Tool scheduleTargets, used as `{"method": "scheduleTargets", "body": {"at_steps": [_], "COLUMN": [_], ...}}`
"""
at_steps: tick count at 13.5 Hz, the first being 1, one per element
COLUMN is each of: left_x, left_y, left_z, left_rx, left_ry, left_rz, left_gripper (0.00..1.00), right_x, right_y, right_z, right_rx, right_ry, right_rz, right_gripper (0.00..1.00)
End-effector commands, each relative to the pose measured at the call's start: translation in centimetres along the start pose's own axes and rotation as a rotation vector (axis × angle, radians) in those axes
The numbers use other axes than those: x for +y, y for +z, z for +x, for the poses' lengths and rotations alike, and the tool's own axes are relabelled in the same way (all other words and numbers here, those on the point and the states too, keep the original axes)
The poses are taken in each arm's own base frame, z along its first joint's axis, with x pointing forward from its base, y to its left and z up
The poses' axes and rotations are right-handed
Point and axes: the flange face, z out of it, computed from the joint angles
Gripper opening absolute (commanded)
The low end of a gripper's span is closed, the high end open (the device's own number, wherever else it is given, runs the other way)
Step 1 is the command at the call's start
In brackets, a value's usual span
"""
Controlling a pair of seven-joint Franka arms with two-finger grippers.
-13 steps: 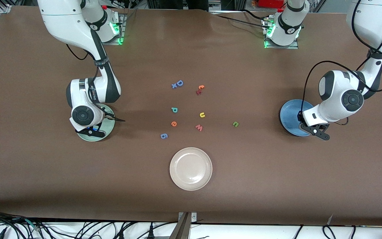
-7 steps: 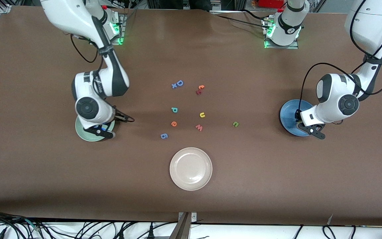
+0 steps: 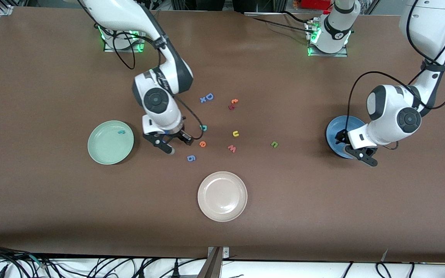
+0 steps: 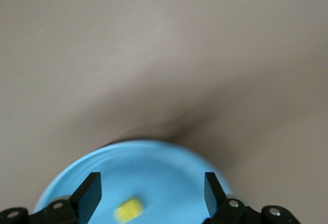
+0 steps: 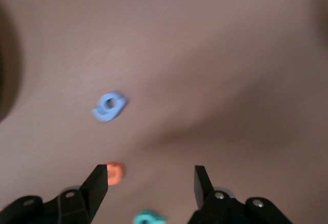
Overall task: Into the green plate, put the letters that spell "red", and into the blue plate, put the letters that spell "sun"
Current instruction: 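Reach the right gripper to orange e while the left gripper reaches green u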
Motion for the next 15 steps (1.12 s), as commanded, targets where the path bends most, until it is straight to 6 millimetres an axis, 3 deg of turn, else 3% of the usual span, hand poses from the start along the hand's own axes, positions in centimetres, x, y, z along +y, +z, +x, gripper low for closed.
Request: {"method": "scheduleTargets", "body": {"at_steps": [1,3,7,10,12,15], "left_x": [5.1,9.2,14.7,16.6,18.2,19.2], "left_y": [-1.3,-2.0,-1.6,1.2,3.4,4.7], "left_z": [2.6,5.5,7.8,9.2,10.0,10.1], "left_rx": [0.031,0.05,0.031,0.003,0.002,0.009], "left_ry": [-0.019,0.081,0.294,0.353,0.378,0.365], "left_rz": [-0.031,-0.008,0.085,0.084,0.076,0.062], "left_gripper": [0.89,0.89,0.91,0.91,0.9,0.89], "right_x": [-3.1,-4.7,-5.3,-5.2,-5.0,-5.0], "right_y": [2.1,2.9,5.1,6.4,6.7,6.8], "right_z": [-0.9,-1.5,-2.3,-2.9,-3.0,-3.4], "right_rx": [-0.002,-0.002,0.025,0.027,0.025,0.022], "right_ry": [0.018,0.002,-0.024,-0.082,-0.087,-0.093], "right_rz": [0.039,0.053,0.092,0.08,0.074,0.067], "right_gripper": [0.76,0.76,0.75,0.65,0.65,0.62]}}
